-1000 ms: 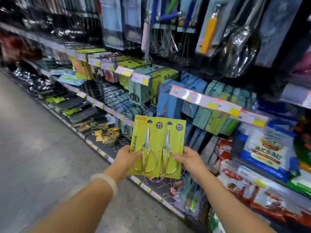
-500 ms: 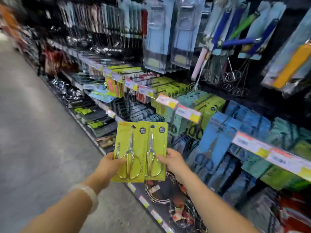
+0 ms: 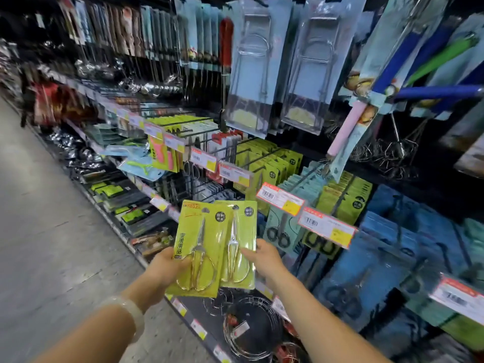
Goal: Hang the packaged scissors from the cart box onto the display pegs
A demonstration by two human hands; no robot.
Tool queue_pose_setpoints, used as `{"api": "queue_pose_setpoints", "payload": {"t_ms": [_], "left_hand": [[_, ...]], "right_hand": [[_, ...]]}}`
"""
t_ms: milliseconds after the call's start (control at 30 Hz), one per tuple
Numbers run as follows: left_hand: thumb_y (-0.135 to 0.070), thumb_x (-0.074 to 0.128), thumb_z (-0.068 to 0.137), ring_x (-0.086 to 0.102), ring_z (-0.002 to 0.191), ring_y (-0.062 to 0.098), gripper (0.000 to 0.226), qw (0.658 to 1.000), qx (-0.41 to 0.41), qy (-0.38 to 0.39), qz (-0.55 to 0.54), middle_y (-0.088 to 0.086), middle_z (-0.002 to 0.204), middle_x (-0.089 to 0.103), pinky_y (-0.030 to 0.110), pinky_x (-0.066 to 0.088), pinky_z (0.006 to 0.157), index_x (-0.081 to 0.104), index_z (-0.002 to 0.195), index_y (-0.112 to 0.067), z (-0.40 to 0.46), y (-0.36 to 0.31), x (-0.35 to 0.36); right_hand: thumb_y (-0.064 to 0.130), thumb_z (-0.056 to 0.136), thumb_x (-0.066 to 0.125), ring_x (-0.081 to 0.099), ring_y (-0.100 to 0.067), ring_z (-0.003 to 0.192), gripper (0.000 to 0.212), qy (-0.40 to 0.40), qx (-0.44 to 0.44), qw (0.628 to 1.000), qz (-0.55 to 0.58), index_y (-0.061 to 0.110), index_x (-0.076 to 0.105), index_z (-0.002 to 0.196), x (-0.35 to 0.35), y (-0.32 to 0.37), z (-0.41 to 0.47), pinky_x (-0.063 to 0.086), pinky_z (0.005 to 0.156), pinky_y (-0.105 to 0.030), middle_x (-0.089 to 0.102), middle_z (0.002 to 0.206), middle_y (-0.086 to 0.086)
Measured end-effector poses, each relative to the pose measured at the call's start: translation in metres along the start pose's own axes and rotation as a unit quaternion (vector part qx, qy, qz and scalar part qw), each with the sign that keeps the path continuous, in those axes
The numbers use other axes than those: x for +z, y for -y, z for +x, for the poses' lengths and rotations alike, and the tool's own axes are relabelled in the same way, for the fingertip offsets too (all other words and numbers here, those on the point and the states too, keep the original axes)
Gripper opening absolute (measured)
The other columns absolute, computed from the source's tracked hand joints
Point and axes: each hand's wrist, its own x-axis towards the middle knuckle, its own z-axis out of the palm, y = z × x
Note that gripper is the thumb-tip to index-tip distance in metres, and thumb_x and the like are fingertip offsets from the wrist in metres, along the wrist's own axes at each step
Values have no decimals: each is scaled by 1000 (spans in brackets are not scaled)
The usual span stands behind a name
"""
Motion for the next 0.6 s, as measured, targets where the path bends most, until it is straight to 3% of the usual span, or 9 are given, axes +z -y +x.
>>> {"api": "queue_pose_setpoints", "payload": {"t_ms": [67,200,300,367,467,600], "left_hand": [[-9,58,90,59,84,20,8,1000,11,21,9,3,92,65,32,45,77,59,91,-17,19,-5,-3],[-13,62,88,63,93,29,9,998,17,54,24,10,99,67,40,53,85,62,97,-15,57,-22,-12],[-14,63,88,64,100,31,9,994,22,96,44,8,101,68,44,52,90,63,95,-19,82,-37,-24],[-15,64,87,65,98,31,6,991,33,121,53,7,99,71,45,53,91,66,88,-21,97,-43,-32],[-15,63,88,65,89,29,13,987,38,147,56,4,89,71,45,54,85,66,80,-24,113,-52,-42],[-13,58,92,60,86,28,7,980,32,181,77,12,90,66,50,51,88,63,88,-17,130,-51,-51]], "right_hand": [[11,93,54,52,-4,75,24,-19,3,1000,-9,2,53,115,3,8,13,41,68,-15,56,90,4],[11,93,54,55,-10,86,27,-48,0,999,-5,5,53,120,12,27,39,46,78,-22,60,111,0],[15,92,56,59,-12,88,31,-83,7,996,7,6,51,121,19,41,56,49,76,-18,59,112,0],[19,92,57,60,-19,100,35,-109,12,994,21,9,49,124,22,47,68,48,88,-28,60,122,-5],[18,93,56,56,-18,100,36,-143,22,988,61,10,48,127,26,52,82,46,81,-27,59,123,-6],[28,92,56,54,-22,114,43,-169,68,983,31,12,45,131,39,43,91,44,97,-36,54,131,-3]]}}
